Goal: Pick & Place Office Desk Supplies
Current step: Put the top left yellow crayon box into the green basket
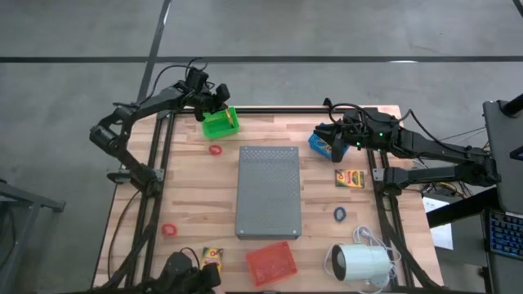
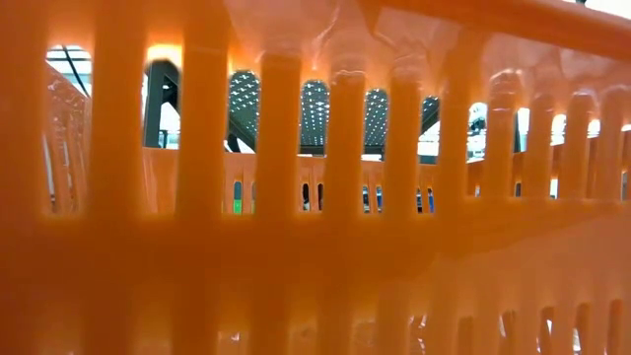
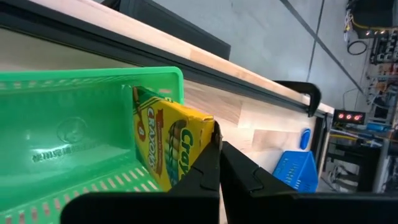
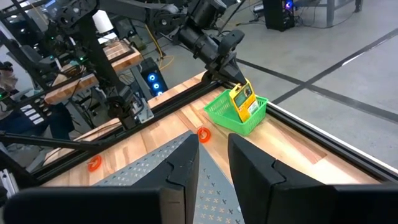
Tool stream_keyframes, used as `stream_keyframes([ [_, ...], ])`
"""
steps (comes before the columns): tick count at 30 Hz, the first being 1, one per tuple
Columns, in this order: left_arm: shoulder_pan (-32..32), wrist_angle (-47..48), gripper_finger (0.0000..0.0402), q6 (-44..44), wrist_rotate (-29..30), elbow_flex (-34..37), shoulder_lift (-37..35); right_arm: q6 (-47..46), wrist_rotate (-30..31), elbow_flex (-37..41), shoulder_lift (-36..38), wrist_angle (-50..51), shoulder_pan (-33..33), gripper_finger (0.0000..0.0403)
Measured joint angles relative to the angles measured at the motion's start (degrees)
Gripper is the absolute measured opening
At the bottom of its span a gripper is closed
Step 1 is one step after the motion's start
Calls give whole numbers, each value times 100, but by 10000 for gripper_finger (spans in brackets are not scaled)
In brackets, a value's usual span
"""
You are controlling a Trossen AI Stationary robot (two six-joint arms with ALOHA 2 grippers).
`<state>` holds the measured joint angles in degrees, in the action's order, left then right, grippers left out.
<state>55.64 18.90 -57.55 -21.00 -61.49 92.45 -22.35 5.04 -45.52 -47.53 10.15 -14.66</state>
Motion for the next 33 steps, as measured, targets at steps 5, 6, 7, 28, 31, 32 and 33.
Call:
stream_keyframes([
  [5,-1,51,0,56,-51,2,203,1,1,0,0,-1,1,76],
  [6,-1,41,0,56,-88,2,236,1,1,0,0,-2,0,75],
  [7,-1,42,0,56,-108,2,265,0,2,-1,0,0,2,74],
  [28,23,1134,0,441,301,8,308,1,2,-2,-1,-2,1,85],
  [31,22,1102,0,520,306,7,305,0,1,0,-2,-2,0,80],
  [32,21,1117,0,530,308,7,307,0,2,0,-2,-2,2,78],
  [33,21,1130,0,537,317,7,307,0,2,-1,-2,-1,2,76],
])
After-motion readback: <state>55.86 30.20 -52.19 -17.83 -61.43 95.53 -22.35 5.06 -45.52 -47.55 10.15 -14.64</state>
